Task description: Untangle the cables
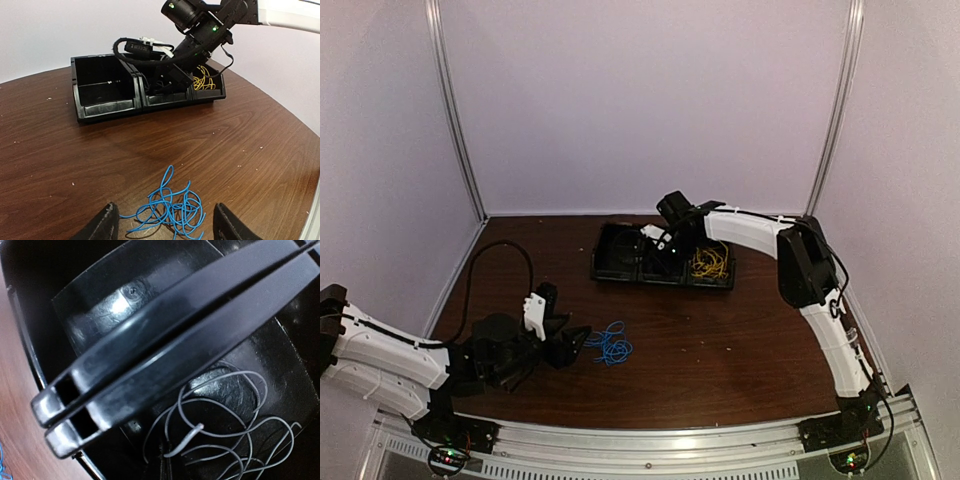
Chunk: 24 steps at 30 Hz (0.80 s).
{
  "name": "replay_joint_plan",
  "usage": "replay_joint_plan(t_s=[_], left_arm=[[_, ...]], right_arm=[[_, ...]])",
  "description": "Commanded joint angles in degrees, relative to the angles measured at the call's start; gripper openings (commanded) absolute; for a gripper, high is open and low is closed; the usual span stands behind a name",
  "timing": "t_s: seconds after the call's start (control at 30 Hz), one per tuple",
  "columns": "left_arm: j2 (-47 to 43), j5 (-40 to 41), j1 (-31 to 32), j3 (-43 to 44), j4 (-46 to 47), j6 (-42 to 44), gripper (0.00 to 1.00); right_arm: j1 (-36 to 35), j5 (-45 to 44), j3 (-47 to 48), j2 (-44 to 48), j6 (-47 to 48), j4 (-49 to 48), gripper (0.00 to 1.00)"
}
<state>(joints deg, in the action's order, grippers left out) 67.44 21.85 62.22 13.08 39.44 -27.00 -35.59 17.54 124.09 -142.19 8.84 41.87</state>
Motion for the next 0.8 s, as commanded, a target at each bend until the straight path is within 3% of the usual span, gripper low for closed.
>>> replay_joint_plan(t_s=[0.0,0.17,0.53,0.77], left_arm=[[0.3,0.4,0.2,-1.1,3.5,-0.6,0.65],[1.3,0.1,0.2,-0.7,3.8,-0.3,0.65],[0.2,0.1,0.2,-0.3,1.9,0.0,0.65],[3.9,-1.0,0.2,2.8,1.4,1.4,0.66]], right_arm=[[0.2,0.9,-4.5,3.5,1.9,7.4,0.0],[0.2,-1.5,-7.7,8.1,2.3,6.3,0.21],[0.2,-5.6,-9.2,19.0,4.8,8.2,0.43],[0.2,-7.8,-10.9,23.8,5.8,7.9,0.51]])
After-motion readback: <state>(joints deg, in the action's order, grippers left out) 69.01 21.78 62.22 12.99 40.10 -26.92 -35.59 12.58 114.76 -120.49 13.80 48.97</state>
